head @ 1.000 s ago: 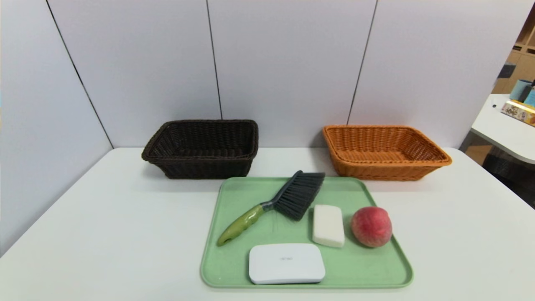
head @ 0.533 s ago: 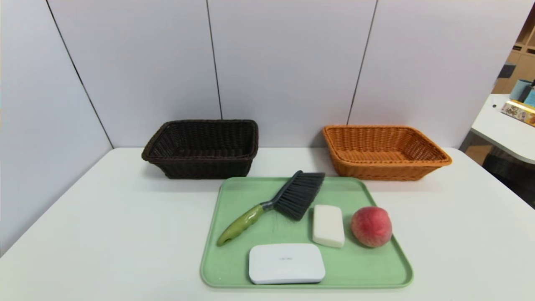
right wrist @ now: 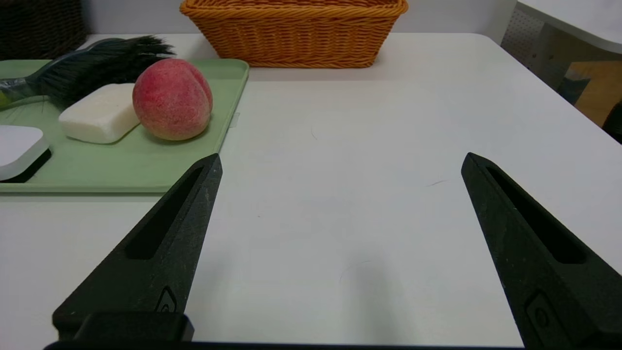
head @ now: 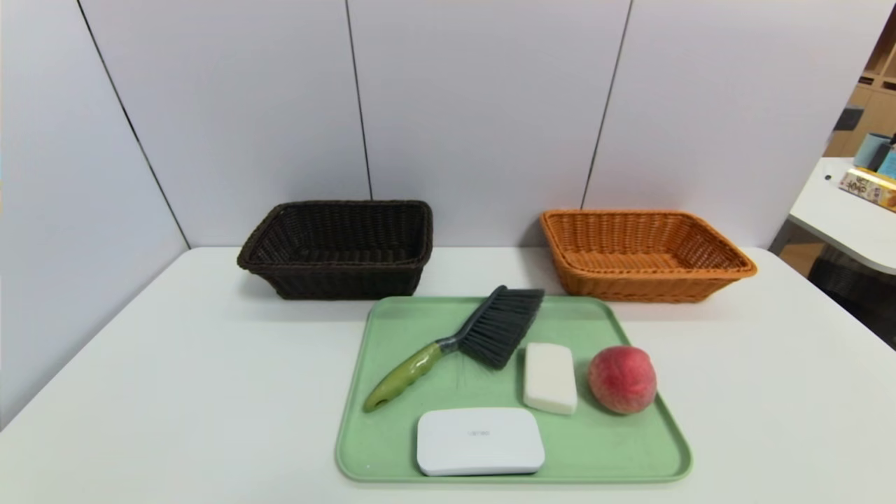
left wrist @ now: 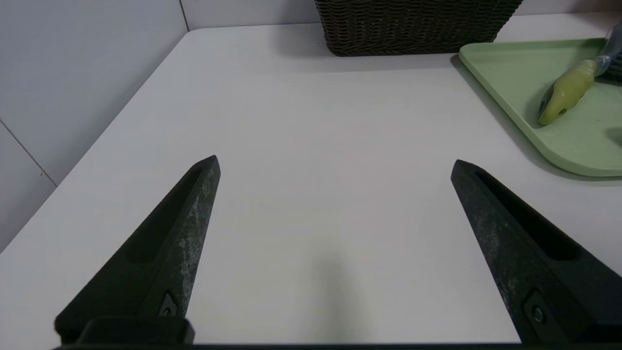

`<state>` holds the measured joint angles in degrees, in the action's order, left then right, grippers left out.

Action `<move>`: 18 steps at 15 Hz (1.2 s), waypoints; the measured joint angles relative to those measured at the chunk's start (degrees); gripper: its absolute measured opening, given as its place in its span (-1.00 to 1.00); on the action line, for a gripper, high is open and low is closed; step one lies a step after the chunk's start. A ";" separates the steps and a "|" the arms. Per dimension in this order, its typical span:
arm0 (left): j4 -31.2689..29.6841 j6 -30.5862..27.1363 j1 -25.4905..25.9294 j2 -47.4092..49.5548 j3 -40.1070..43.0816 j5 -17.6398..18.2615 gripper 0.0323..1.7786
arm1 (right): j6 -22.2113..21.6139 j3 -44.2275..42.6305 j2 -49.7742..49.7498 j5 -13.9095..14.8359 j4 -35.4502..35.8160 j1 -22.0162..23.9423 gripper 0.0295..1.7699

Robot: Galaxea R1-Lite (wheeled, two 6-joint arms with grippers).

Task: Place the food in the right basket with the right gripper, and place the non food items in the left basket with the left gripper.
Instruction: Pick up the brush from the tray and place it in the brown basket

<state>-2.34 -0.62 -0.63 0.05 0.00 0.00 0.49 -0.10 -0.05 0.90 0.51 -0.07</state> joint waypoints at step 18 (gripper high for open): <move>22.59 -0.32 -0.22 -36.51 -35.52 2.21 0.90 | -0.60 -35.04 34.77 -3.84 -26.36 -0.69 0.92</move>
<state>20.25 -0.94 -0.85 -36.46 -35.52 2.21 -0.11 -35.13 34.72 -2.94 -25.84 -0.77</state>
